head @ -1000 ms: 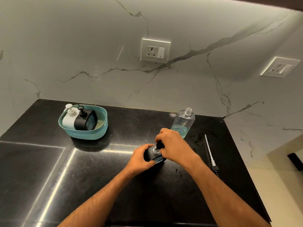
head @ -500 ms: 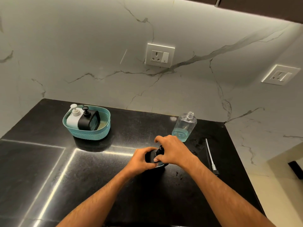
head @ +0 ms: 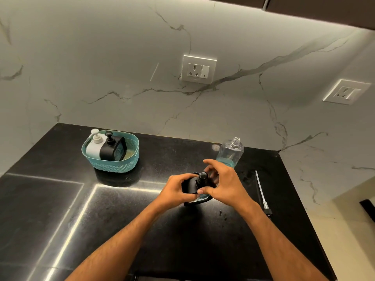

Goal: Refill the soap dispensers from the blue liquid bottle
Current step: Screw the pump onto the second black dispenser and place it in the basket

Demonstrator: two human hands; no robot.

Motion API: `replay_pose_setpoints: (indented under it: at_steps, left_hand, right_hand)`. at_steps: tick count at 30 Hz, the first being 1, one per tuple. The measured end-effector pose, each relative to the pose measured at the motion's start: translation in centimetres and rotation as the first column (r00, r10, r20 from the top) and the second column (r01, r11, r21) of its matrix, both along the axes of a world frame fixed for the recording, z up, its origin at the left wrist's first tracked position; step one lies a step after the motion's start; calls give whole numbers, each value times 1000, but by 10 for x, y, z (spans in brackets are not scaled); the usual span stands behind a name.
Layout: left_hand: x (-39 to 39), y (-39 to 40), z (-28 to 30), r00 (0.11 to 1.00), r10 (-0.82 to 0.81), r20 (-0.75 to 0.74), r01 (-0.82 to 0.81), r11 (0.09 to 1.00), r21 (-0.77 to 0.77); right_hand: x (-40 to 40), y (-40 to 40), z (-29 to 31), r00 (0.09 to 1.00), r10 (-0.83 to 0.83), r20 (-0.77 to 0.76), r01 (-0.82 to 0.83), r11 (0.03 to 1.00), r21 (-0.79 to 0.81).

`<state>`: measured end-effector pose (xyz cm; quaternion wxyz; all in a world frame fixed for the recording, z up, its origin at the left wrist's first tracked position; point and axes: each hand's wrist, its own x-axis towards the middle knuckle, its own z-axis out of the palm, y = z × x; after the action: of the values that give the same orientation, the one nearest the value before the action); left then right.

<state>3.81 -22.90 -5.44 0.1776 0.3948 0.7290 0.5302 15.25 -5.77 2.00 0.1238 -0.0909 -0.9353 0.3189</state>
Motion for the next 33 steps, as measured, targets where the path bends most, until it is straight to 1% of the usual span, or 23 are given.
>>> replay_pose_setpoints:
  at_steps: [2, 6, 10, 11, 13, 15, 19, 22, 24, 26, 29, 31, 33]
  left_hand:
    - [1, 0, 3, 1000, -11, -5, 11, 1000, 6]
    - [4, -2, 6, 1000, -16, -5, 16, 1000, -6]
    - [8, -5, 10, 1000, -11, -10, 10, 1000, -7]
    - [9, -6, 10, 1000, -12, -16, 12, 1000, -8]
    - [11, -8, 11, 999, -22, -24, 22, 1000, -12]
    - [13, -9, 12, 999, -32, -19, 32, 999, -13]
    - [16, -11, 15, 999, -32, -23, 31, 999, -6]
    - [19, -11, 18, 998, -40, -44, 39, 999, -22]
    - [21, -12, 19, 999, -43, -31, 42, 999, -30]
    - [24, -13, 20, 999, -26, -20, 25, 999, -28]
    - [24, -15, 21, 1000, -4, -16, 4, 1000, -17]
    - [24, -18, 22, 1000, 3, -9, -3, 1000, -14]
    - [24, -20, 23, 1000, 9, -12, -9, 1000, -11]
  right_hand:
    - [4, -1, -2, 1000, 2, -1, -2, 999, -34]
    - [8, -3, -4, 992, -121, -21, 120, 993, -19]
    - [11, -6, -4, 996, -73, -42, 67, 991, -119]
    - [11, -8, -5, 996, -76, -55, 69, 990, -120]
    - [11, -13, -5, 991, -116, -67, 110, 991, -77]
    - [12, -16, -3, 990, -127, -62, 122, 990, -73]
    - [14, -18, -3, 995, -43, -90, 33, 993, -116]
    - [16, -23, -1, 990, -122, -70, 120, 992, -34]
    - [16, -25, 0, 985, -164, -50, 164, 986, 1]
    - [16, -25, 1, 989, -139, -41, 138, 989, -45]
    - [18, -22, 1, 998, -52, -38, 47, 989, -141]
    - [19, -22, -1, 997, -40, -59, 30, 988, -154]
    - [18, -28, -2, 993, -56, -106, 42, 991, -125]
